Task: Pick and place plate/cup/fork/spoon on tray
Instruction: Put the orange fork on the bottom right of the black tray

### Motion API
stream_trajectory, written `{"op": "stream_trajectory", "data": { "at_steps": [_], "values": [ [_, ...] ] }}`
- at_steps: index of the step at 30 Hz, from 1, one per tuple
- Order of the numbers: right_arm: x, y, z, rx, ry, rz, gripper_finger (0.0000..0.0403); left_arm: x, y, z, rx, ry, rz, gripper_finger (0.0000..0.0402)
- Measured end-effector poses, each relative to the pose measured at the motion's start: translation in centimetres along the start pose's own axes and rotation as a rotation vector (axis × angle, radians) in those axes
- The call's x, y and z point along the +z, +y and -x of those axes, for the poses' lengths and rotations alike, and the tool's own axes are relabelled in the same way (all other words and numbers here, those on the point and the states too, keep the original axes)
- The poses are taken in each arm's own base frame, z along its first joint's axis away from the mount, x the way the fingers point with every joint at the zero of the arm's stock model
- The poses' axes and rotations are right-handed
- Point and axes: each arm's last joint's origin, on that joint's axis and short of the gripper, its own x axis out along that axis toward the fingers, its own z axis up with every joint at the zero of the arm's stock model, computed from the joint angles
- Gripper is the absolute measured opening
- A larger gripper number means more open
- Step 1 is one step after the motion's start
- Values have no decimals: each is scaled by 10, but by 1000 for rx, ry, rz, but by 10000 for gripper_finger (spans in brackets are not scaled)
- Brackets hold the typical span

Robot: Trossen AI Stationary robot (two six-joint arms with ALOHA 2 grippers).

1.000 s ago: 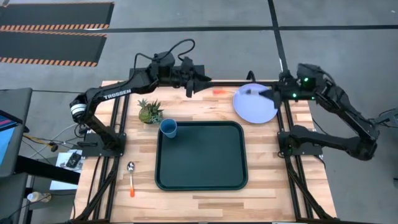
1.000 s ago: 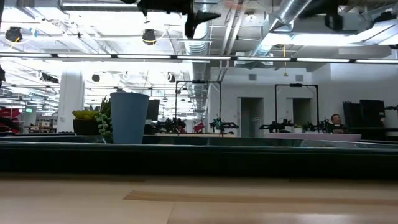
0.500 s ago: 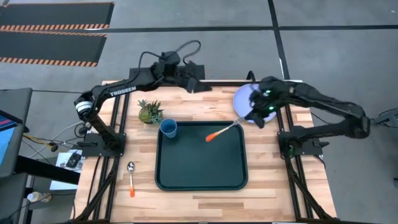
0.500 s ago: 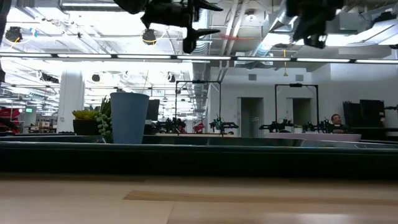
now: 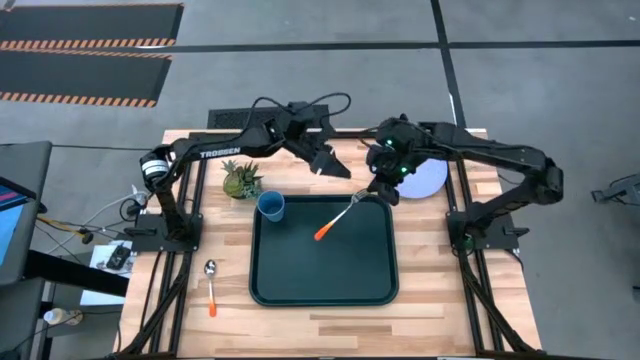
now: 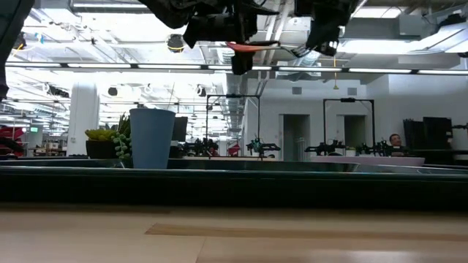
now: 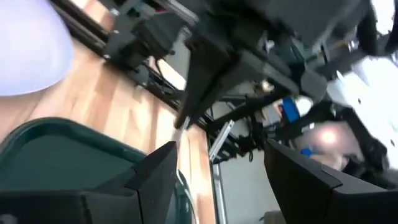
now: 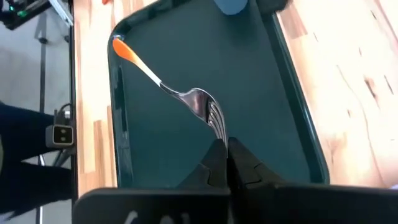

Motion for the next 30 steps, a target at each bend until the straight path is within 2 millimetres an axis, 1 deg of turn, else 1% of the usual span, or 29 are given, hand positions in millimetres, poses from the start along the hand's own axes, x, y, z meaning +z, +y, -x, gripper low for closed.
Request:
{"op": "stream_trajectory", "data": {
  "at_steps": [5, 12, 16, 24, 30],
  "values": [
    [13, -1, -6, 30, 10, 36, 3, -6, -6, -9, -18, 29, -95, 226],
    [26, -2, -14, 68, 24, 64, 3, -17, -1, -12, 73, 75, -88, 226],
    [30, -2, -17, 85, 22, 74, 6, -18, 1, -12, 112, 71, -88, 226],
    [32, -2, -18, 86, 5, 86, 5, -24, -4, -19, 112, 100, -106, 226],
    [34, -1, -18, 89, -11, 98, 7, -26, -5, -22, 133, 93, -116, 225]
  ]
}}
